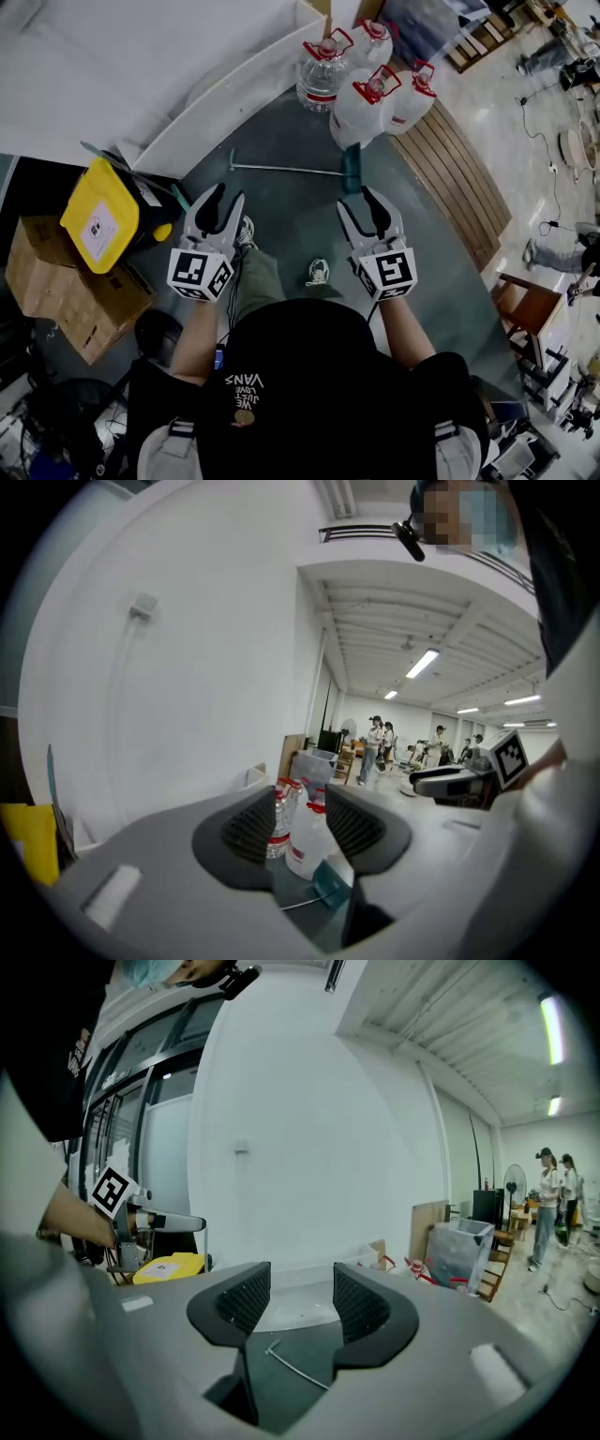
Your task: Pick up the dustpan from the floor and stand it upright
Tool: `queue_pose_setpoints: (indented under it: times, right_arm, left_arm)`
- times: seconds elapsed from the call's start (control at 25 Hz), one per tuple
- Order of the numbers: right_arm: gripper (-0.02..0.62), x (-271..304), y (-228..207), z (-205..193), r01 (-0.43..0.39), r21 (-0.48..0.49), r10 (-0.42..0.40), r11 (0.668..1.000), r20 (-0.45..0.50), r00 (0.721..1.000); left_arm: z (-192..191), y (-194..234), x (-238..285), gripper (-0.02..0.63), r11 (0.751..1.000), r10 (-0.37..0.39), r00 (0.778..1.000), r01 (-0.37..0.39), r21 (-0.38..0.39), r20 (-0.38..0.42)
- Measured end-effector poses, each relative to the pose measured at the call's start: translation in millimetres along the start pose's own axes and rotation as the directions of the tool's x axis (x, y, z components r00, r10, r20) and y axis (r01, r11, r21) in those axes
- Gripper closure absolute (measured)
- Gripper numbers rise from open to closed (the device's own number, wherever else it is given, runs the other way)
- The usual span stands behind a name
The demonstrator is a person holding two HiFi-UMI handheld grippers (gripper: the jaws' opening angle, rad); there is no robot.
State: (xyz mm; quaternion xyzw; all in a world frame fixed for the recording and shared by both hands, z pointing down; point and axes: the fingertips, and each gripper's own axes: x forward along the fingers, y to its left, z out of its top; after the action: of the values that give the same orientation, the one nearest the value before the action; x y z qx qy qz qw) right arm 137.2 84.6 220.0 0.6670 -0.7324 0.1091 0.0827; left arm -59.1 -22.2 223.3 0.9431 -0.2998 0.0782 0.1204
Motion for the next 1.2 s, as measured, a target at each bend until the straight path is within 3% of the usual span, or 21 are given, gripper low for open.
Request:
queue_pose_setpoints:
  times: [0.36,0.72,0.88,1.2]
  right_arm:
    - [0.410,99,-3,-44,0.069,0.023,-0.067,0.997,-0.087,0.994]
    - [0.411,190,-31,-169,0.024,0.014,-0.019,1.000,-0.281,0.959]
    - [0.411,211,-45,-239,-0.049,-0.010,0.041,0.999,-0.376,0.926]
    - [0.413,265,-50,-408,-0.183,-0.083,0.103,0.980,-0.575,0.812]
  left_arm:
    - [-44,93,69,0.433,0.998,-0.059,0.991,0.056,-0.027,-0.116]
    - [-152,142,142,0.433,0.992,-0.100,0.973,0.081,-0.096,-0.210]
    - [-203,143,169,0.433,0.991,-0.097,0.964,0.071,-0.112,-0.249]
    - [-344,174,202,0.433,0.989,-0.088,0.943,0.044,-0.142,-0.320]
